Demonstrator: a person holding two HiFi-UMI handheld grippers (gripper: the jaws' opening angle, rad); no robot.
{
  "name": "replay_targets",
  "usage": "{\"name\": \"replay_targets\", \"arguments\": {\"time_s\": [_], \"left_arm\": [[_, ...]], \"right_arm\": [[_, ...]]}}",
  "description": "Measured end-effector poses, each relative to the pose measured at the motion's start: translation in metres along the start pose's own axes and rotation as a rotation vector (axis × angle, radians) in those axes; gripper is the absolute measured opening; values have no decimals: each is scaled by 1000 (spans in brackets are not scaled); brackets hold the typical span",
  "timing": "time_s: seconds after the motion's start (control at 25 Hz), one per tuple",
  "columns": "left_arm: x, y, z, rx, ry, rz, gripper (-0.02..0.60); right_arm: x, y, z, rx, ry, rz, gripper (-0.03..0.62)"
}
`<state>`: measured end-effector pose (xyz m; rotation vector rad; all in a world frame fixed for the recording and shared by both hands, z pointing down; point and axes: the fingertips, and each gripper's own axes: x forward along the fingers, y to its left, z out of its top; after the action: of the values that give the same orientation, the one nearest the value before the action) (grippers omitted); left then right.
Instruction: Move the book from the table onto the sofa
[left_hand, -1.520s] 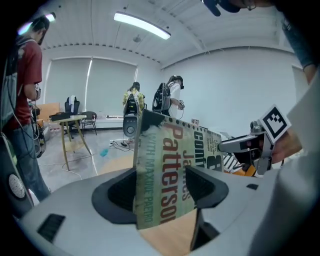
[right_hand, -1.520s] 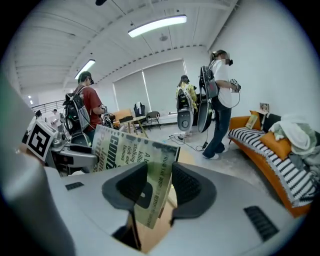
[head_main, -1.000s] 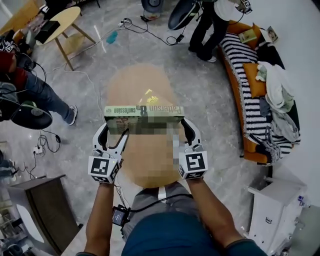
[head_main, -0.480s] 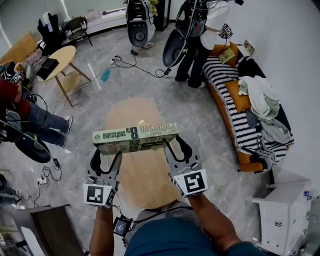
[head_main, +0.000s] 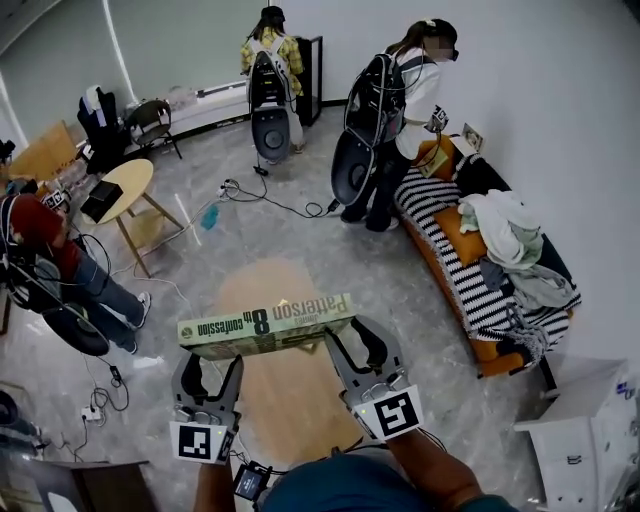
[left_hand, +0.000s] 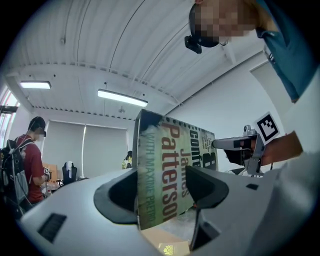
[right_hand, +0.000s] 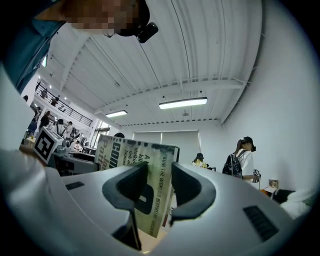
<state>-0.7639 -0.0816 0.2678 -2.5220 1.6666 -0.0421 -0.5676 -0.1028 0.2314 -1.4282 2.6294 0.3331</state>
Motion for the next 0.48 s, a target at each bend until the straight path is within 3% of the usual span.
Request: {"name": "replay_targets", "arguments": {"time_s": [0.48], "left_arm": [[-13, -13, 15, -1, -24, -55, 290]], "right_arm": [[-23, 5, 25, -35, -8, -46, 156]]}}
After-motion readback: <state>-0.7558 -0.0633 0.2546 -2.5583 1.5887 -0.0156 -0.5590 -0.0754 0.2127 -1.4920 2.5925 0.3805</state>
